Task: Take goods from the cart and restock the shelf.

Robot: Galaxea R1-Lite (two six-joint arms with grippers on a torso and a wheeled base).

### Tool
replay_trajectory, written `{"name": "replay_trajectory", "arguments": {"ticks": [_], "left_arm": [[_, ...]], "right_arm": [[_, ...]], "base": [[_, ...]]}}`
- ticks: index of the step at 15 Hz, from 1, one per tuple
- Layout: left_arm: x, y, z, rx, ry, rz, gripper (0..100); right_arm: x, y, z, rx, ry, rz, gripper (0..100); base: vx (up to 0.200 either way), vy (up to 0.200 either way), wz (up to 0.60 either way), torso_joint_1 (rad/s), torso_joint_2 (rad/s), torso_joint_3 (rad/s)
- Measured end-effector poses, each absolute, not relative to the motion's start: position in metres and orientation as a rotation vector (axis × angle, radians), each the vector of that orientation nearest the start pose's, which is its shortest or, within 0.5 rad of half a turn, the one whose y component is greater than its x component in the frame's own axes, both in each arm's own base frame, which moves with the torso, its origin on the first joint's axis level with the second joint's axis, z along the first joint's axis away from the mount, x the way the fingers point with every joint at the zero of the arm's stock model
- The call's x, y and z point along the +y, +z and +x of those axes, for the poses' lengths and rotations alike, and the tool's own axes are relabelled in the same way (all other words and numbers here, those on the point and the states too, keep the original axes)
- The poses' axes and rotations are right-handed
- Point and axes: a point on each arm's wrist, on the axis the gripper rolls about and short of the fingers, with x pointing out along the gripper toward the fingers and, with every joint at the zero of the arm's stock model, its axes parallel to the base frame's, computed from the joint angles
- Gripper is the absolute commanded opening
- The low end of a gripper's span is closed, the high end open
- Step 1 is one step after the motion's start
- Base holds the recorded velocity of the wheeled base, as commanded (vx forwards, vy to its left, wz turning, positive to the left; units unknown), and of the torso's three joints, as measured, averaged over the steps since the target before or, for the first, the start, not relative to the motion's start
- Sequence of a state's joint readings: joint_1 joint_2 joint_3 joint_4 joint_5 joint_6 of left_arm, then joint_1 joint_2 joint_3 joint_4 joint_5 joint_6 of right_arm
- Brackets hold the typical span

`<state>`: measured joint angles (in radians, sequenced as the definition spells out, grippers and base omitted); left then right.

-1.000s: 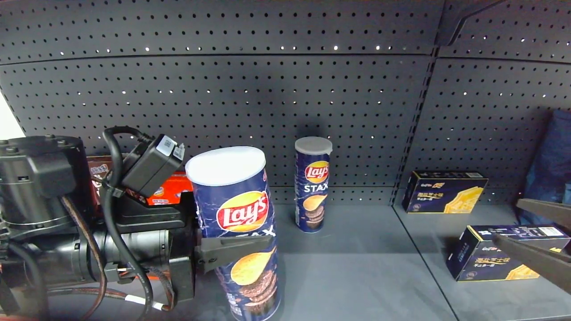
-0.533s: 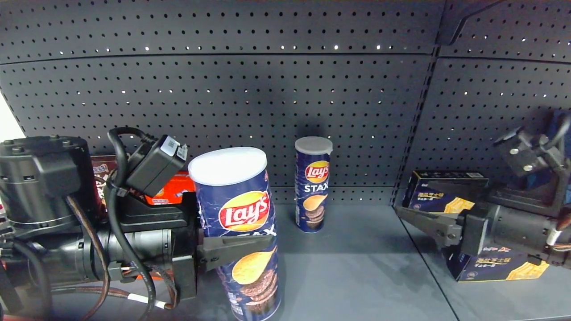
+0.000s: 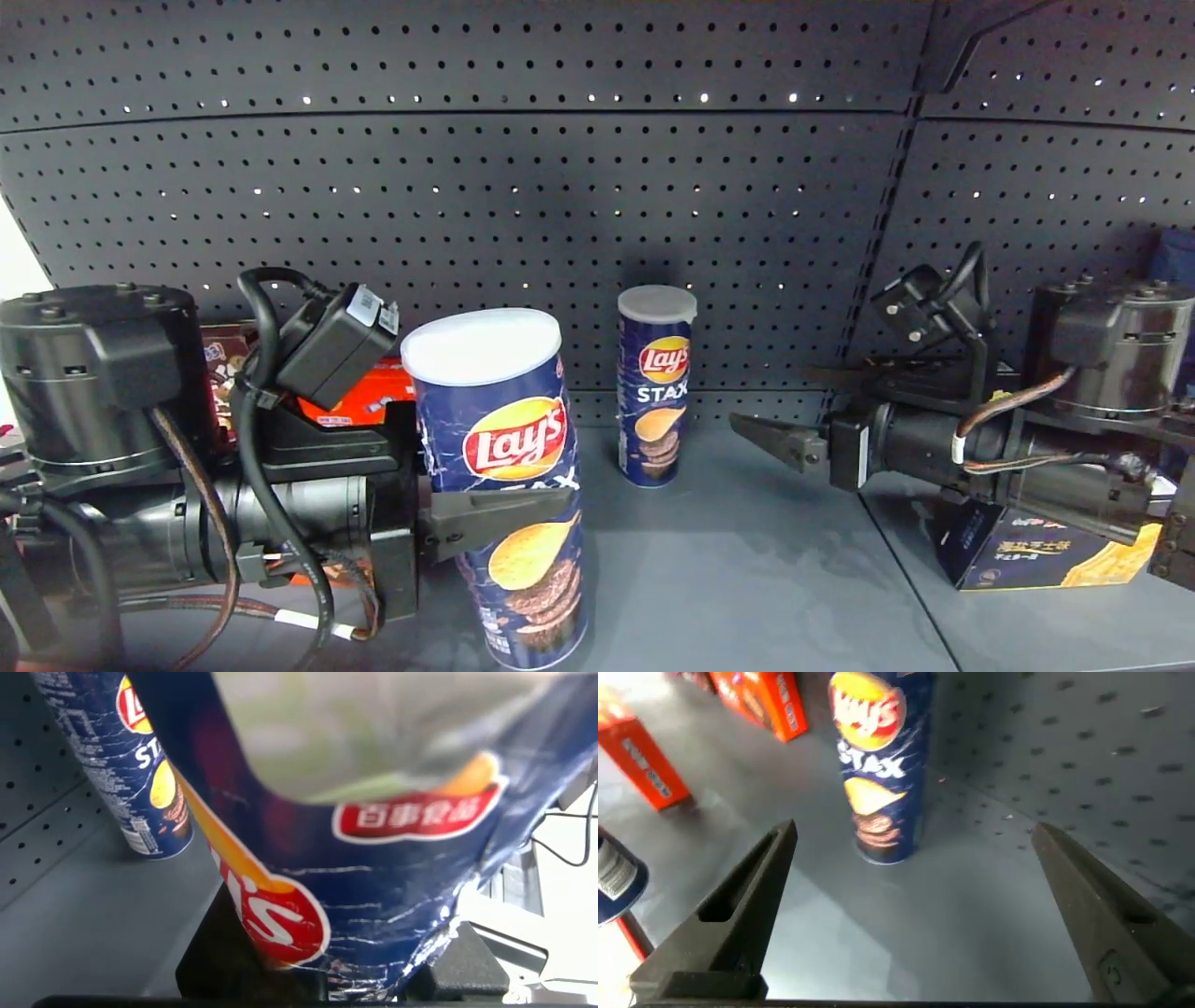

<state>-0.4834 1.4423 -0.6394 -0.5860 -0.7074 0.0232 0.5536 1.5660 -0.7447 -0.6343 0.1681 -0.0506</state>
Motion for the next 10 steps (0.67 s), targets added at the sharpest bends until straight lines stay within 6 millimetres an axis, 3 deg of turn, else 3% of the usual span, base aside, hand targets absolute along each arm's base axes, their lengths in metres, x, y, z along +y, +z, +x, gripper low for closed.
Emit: {"name": "replay_trajectory", "arguments": {"ticks": [10], "left_arm": [[-0.124,0.202,0.204,0.224,-1.189,-0.008,0]], "right_arm": [[0.179,0.17,0.273,0.133,0.745,-0.086,100]], "base": [[0.0,0.0,0.0,0.0,0.0,0.0]]}}
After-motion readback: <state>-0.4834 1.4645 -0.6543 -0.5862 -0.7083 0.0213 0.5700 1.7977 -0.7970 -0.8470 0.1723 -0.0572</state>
